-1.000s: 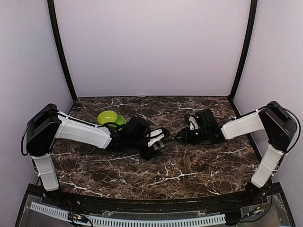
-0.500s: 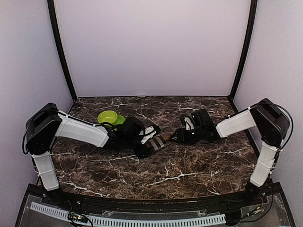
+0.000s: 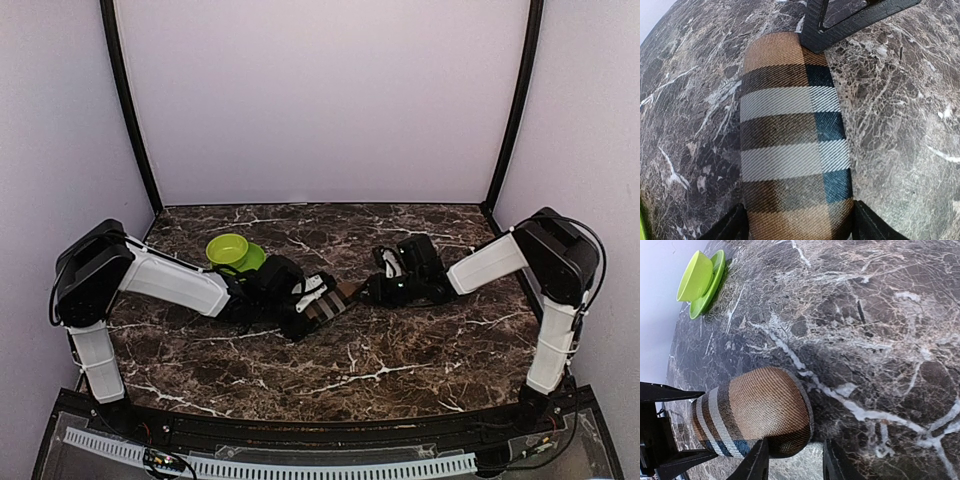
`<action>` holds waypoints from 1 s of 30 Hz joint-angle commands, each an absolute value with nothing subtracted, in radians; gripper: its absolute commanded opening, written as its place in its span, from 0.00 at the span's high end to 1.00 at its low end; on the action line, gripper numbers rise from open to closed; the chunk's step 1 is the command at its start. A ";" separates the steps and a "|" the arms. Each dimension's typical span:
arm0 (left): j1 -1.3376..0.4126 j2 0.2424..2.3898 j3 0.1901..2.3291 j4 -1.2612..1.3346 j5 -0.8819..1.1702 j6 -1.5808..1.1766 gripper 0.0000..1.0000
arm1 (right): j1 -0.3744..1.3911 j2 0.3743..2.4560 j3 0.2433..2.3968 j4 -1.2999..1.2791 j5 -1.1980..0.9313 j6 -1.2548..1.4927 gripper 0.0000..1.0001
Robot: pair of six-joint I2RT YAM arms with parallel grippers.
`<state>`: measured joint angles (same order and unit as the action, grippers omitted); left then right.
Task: Organize the sunglasses
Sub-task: Adjust the case with sunglasses at the center of the board.
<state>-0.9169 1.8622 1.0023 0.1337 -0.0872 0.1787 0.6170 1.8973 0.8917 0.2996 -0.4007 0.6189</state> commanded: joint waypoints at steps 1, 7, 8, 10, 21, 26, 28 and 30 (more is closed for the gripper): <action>-0.907 1.860 0.990 0.144 -0.097 0.172 0.30 | 0.668 1.924 0.908 0.230 -0.290 0.592 0.63; -0.904 1.873 0.986 0.147 -0.092 0.174 0.31 | 0.693 1.914 0.918 0.180 -0.238 0.574 0.64; -0.902 1.873 0.986 0.148 -0.093 0.175 0.32 | 0.693 1.906 0.916 0.181 -0.241 0.574 0.63; -0.899 1.873 0.989 0.149 -0.097 0.182 0.32 | 0.692 1.879 0.912 0.183 -0.247 0.574 0.62; -0.862 1.876 1.011 0.140 -0.102 0.248 0.31 | 0.673 1.789 0.909 0.170 -0.284 0.581 0.52; -0.861 1.876 1.023 0.132 -0.079 0.257 0.31 | 0.668 1.765 0.904 0.152 -0.270 0.577 0.51; -0.861 1.876 1.027 0.130 -0.067 0.256 0.31 | 0.664 1.754 0.902 0.143 -0.264 0.576 0.50; -0.861 1.871 1.027 0.130 -0.043 0.253 0.31 | 0.660 1.744 0.903 0.132 -0.259 0.573 0.49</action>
